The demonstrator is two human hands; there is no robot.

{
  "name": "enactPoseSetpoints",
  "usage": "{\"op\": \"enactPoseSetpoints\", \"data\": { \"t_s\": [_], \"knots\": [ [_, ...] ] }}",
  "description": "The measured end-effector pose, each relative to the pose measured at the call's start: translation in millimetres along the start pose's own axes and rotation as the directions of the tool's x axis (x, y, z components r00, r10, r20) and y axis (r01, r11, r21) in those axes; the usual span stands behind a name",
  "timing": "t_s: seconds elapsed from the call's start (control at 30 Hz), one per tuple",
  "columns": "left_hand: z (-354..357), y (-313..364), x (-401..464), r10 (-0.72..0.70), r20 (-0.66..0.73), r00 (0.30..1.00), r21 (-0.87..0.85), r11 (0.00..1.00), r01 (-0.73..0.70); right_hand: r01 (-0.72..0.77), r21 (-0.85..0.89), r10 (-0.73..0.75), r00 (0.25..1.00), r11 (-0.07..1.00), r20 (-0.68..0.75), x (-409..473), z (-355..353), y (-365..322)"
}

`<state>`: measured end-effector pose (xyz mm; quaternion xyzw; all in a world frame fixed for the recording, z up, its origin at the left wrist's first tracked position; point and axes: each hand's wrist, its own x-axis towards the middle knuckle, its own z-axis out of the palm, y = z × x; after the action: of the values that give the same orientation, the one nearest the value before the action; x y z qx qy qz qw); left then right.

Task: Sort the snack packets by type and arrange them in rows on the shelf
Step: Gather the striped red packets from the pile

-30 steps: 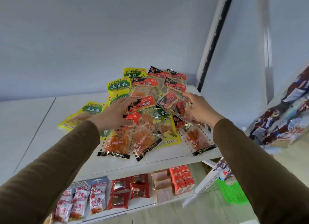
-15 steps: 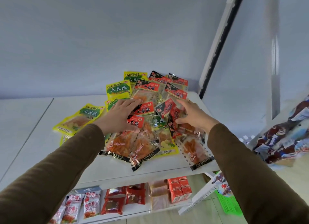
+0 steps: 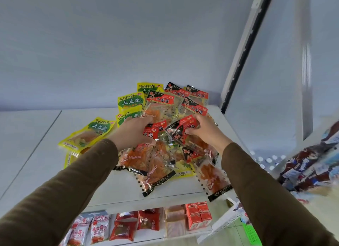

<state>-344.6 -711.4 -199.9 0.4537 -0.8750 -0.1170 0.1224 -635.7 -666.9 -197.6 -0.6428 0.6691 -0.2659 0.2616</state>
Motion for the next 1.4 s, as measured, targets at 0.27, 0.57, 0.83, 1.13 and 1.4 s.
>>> {"op": "enactPoseSetpoints", "data": {
  "t_s": [0.27,0.57,0.83,1.13,1.4],
  "knots": [
    [-25,-7,10,-0.110,-0.004,0.994,-0.245,0.964,0.105,0.081,0.240,-0.046,0.988,0.967,-0.148,11,-13,-18],
    [-71,-17,35,-0.188,-0.172,0.967,-0.359,0.926,0.116,0.219,0.540,-0.036,0.944,0.812,-0.328,36,-47,-56],
    [-96,-22,53,-0.214,-0.199,0.956,-0.347,0.928,0.136,0.361,0.653,-0.062,0.899,0.665,-0.433,55,-83,-91],
    [-101,-23,69,-0.237,-0.178,0.955,-0.408,0.901,0.148,-0.087,0.794,-0.069,0.985,0.602,0.160,60,-28,-103],
    [-100,-16,71,-0.217,-0.145,0.965,-0.406,0.903,0.142,-0.063,0.784,-0.016,0.995,0.618,0.093,65,23,-102]
  ]
}}
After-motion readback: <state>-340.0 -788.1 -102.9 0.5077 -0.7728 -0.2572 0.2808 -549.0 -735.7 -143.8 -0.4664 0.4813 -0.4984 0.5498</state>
